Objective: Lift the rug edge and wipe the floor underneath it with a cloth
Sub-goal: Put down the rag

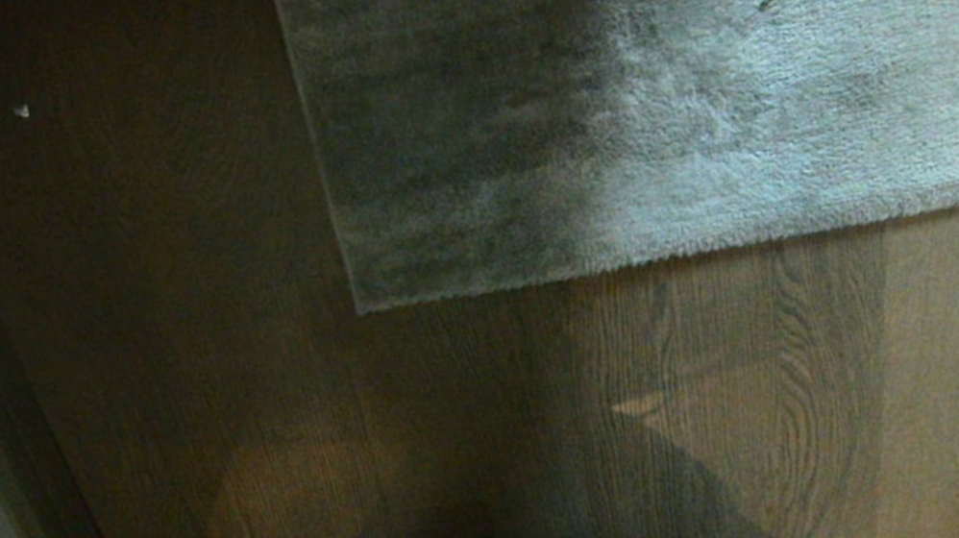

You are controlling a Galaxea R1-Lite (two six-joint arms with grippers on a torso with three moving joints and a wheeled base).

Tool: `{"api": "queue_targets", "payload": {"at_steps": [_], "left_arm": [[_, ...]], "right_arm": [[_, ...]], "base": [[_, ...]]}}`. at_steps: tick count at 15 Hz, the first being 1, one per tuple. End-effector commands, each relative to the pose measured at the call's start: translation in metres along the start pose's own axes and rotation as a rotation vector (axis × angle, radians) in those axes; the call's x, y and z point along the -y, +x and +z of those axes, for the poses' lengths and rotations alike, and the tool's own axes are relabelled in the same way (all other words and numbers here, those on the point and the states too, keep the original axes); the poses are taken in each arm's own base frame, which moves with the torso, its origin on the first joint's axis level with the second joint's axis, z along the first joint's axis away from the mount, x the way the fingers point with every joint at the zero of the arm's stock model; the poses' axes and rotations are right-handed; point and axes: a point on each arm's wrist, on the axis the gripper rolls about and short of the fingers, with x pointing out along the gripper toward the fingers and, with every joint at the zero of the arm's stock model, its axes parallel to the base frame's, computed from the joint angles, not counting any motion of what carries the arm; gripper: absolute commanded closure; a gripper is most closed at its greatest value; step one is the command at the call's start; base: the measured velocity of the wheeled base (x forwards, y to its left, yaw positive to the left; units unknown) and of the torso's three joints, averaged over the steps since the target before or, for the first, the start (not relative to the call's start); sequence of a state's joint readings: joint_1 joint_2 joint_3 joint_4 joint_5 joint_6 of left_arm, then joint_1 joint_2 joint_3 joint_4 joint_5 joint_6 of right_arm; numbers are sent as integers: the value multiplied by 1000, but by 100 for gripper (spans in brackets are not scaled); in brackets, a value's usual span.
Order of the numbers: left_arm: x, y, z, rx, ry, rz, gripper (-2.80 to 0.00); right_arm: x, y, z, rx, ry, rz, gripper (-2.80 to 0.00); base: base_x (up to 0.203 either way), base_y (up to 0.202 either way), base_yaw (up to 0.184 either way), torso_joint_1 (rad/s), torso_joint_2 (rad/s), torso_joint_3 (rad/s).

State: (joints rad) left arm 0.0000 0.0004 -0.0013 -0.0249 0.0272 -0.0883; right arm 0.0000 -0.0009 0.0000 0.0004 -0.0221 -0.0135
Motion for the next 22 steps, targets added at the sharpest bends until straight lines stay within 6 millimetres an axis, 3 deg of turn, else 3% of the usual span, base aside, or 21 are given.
{"api": "queue_targets", "payload": {"at_steps": [1,22], "left_arm": [[0,0,0,0,-1,0,0],[0,0,0,0,-1,0,0]], "right_arm": [[0,0,0,0,0,1,0],[0,0,0,0,0,-1,0]], "base": [[0,0,0,0,0,0],[0,0,0,0,0,0]]}}
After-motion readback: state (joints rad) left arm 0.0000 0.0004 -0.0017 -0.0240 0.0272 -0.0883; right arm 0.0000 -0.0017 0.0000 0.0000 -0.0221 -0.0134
